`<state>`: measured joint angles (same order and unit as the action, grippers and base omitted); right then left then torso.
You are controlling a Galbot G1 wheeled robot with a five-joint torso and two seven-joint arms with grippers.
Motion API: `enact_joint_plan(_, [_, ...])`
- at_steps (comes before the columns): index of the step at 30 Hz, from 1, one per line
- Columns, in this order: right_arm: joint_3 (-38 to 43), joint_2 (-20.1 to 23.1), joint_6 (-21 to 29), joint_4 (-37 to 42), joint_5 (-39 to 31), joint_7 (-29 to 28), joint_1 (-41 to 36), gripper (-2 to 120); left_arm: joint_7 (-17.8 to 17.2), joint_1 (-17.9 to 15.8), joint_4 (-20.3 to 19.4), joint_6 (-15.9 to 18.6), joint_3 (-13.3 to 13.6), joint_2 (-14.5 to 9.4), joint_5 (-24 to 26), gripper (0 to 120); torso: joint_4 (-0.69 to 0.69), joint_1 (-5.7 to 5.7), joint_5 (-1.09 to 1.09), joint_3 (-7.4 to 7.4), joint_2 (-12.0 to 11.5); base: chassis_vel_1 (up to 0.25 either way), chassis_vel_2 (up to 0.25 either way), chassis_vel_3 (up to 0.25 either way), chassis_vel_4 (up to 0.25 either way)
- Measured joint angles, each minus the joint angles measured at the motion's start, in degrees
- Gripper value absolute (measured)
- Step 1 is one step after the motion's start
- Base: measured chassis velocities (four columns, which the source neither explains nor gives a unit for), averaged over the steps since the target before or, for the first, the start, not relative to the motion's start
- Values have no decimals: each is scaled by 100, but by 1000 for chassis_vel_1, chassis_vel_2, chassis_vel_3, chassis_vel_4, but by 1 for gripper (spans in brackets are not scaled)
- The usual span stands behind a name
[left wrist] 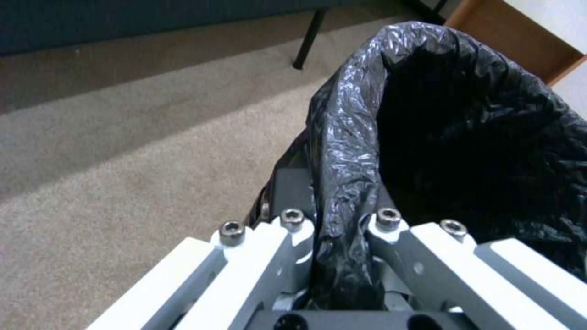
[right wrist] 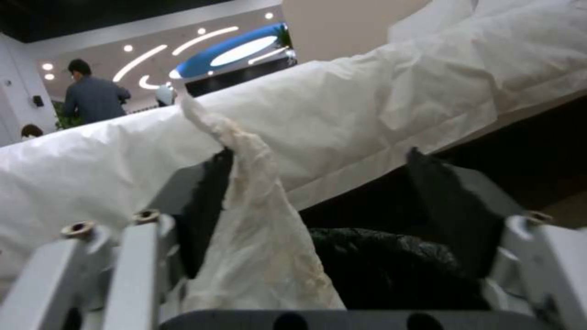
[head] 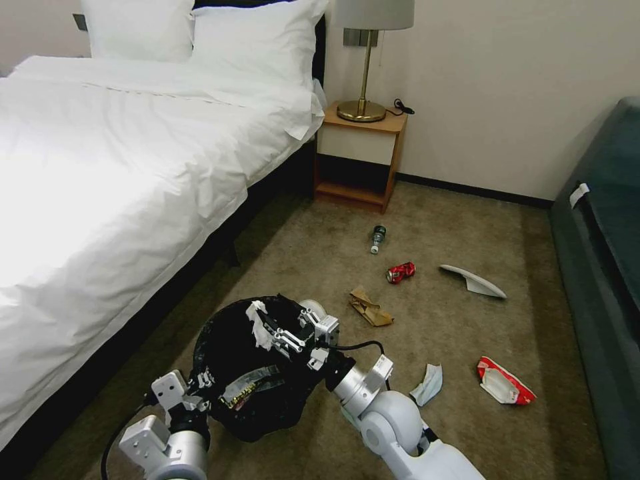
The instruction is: Pick up the trash bin, then pick up the garbage on the floor and place it into the trash bin.
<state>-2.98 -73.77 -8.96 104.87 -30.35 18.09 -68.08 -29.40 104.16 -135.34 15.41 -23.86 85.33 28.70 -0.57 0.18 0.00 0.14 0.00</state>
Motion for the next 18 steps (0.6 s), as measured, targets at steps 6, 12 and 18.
enact_joint_plan(6, [0, 6, 6, -5, -14, 0, 3, 93, 3, 24, -32, 0, 2, -1, -6, 4, 0, 0, 0, 0, 0, 0, 0, 0, 0])
enact_joint_plan(12, [-49, 10, 20, -51, -12, -1, 15, 100, 7, 51, -61, 0, -12, -4, -15, 4, 0, 0, 0, 0, 0, 0, 0, 0, 0])
enact_joint_plan(18, [-99, 34, 338, -31, 23, -394, 17, 100, 9, 59, -67, 0, -21, -7, -21, 4, 0, 0, 0, 0, 0, 0, 0, 0, 0])
